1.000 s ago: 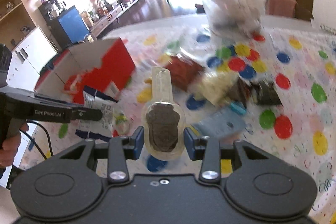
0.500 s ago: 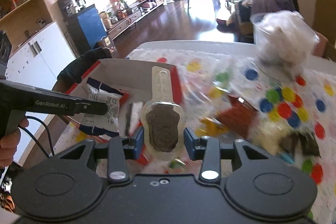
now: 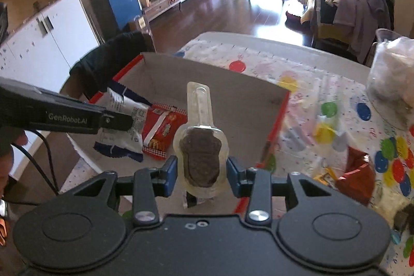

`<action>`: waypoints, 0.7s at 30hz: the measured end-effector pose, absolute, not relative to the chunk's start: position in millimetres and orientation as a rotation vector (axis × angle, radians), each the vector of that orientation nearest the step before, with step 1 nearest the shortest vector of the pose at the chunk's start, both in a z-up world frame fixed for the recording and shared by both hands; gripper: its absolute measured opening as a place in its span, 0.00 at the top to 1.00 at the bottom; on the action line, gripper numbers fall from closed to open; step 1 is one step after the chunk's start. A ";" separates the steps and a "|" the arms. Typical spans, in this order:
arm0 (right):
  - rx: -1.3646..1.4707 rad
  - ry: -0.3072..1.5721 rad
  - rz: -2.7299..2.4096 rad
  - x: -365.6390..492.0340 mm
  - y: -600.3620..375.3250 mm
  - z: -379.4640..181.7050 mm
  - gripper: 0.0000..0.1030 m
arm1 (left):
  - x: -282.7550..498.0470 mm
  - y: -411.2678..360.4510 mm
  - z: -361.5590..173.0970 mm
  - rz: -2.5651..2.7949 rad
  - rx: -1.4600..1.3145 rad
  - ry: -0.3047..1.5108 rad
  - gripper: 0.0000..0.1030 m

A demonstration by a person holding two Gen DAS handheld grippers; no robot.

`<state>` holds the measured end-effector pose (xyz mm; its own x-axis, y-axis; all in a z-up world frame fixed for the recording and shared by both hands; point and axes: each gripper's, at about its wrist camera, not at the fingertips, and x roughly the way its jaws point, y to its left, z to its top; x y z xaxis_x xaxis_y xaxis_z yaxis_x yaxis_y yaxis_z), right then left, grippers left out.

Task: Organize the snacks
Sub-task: 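Carry both snacks into the shoebox and open both grippers to release them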

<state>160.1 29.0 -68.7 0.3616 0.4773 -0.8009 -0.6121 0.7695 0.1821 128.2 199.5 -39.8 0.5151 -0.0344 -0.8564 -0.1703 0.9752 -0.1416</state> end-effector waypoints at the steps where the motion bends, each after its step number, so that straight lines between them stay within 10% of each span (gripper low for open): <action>1: -0.165 0.983 0.703 161.6 34.6 -73.5 0.62 | 130.4 204.4 -42.8 0.090 -0.216 1.034 0.83; 21: -0.317 1.115 0.675 164.0 89.3 -128.1 0.62 | 151.6 222.1 -98.3 0.067 -0.167 1.198 0.83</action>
